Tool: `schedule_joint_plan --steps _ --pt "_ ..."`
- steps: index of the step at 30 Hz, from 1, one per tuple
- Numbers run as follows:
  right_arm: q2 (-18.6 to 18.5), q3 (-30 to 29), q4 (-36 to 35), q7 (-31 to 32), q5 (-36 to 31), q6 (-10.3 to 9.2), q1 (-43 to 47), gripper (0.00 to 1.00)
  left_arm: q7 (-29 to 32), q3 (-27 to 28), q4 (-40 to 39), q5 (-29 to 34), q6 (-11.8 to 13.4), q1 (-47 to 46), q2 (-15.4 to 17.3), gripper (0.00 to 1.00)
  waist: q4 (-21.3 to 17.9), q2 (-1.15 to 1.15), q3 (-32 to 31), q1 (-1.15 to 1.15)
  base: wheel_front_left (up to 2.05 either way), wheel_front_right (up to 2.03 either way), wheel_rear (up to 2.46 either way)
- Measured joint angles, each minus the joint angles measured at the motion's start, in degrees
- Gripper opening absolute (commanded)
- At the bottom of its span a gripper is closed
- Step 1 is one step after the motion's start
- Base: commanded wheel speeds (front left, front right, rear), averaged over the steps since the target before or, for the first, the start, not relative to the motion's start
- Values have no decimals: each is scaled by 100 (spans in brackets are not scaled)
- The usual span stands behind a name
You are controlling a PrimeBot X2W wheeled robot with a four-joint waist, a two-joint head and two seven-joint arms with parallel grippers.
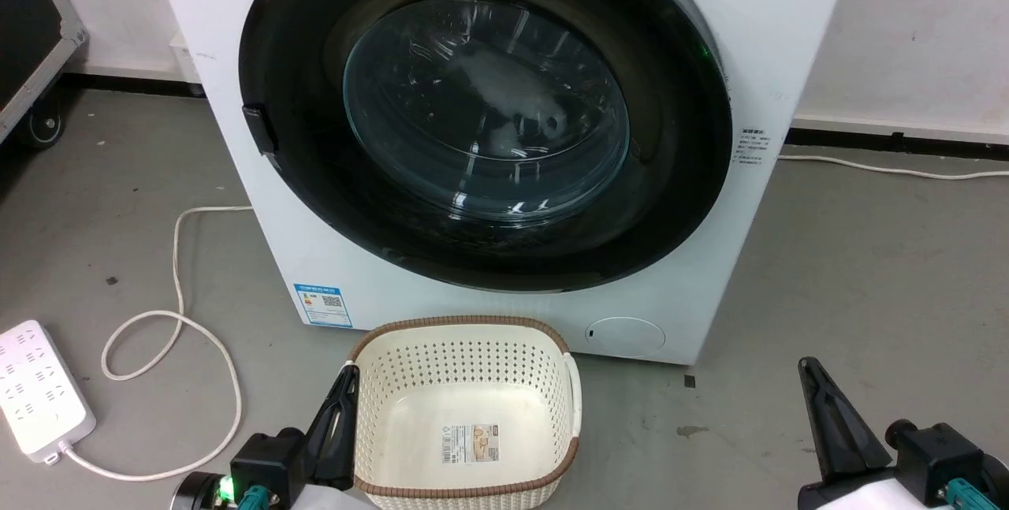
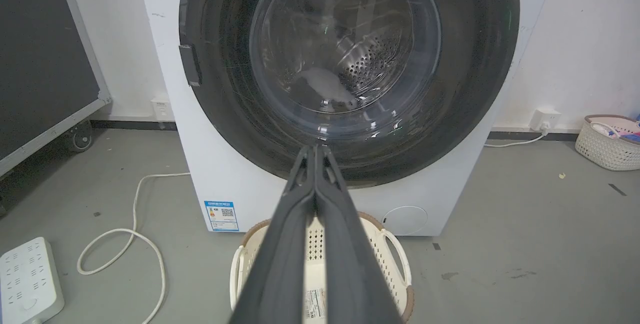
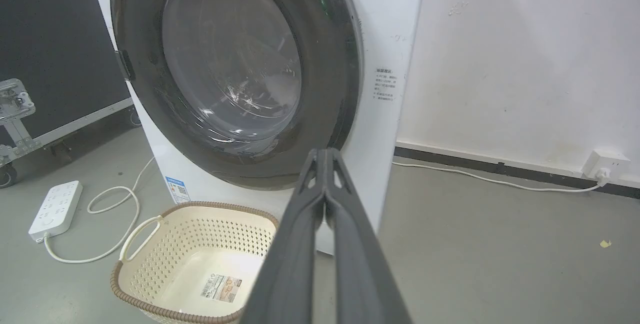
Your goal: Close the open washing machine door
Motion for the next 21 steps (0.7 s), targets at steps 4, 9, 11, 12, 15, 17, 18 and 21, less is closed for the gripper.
schedule_joint_plan --steps 4,9,11,12,15,17,18,21 --pt "1 14 -8 22 -1 0 -3 0 29 24 -24 21 7 -3 -7 0 1 0 8 0 0 0 0" --pt "1 32 -32 125 -3 0 -26 0 130 62 -56 53 24 -7 -18 0 3 0 21 0 0 0 0" --pt "1 37 -36 159 -23 0 -27 0 147 75 -63 70 24 -9 -23 0 4 0 25 0 0 0 0" --pt "1 37 -38 167 -33 0 -27 0 157 79 -69 86 24 -9 -27 0 5 0 27 0 0 0 0" --pt "1 46 -49 200 -42 0 -29 0 203 98 -87 103 44 -10 -33 0 6 0 32 0 0 0 0" --pt "1 55 -55 218 -43 0 -30 0 222 113 -96 111 53 -11 -34 0 6 0 36 0 0 0 0" --pt "1 57 -57 224 -43 0 -31 0 226 122 -100 112 55 -12 -35 0 7 0 38 0 0 0 0" --pt "1 68 -64 267 -43 0 -35 0 272 153 -121 151 56 -13 -38 0 8 0 44 0 0 0 0"
